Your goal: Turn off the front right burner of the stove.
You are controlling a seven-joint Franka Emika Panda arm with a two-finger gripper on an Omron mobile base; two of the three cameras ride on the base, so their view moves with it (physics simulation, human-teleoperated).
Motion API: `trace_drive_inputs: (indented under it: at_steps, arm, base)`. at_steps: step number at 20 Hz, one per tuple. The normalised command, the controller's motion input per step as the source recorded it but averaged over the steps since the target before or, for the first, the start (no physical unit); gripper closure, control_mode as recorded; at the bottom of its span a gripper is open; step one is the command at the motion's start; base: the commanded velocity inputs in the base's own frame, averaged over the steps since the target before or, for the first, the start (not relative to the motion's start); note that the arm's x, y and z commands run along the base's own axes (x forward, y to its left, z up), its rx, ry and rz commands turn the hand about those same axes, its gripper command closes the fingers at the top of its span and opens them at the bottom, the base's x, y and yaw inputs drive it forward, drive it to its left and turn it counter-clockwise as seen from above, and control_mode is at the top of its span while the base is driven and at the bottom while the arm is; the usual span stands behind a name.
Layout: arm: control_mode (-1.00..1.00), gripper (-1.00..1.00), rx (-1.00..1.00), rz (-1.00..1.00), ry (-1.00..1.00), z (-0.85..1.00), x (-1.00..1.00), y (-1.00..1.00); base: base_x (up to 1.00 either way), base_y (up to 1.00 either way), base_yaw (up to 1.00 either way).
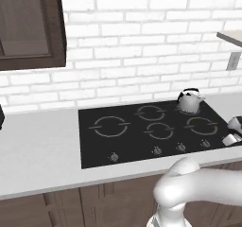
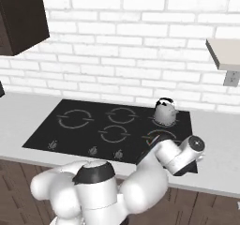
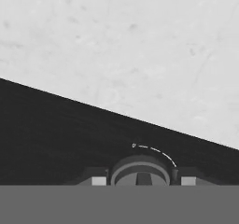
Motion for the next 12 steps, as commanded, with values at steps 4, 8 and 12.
trace_drive_inputs:
  at_steps: [4,8,12]
  arm:
    - [-1.0,1.0,-0.07,-0.84,0.15,-0.31,0.54,0.68]
    - [-1.0,1.0,-0.01,-0.76,0.29,-0.15,0.11,0.28]
    - [-1.0,1.0,0.0,0.01,0.0,0.0,0.0,0.05]
  base:
    - [0.0,0.0,0.0]
    - [0.0,0.0,0.0]
    - [0.0,0.0,0.0]
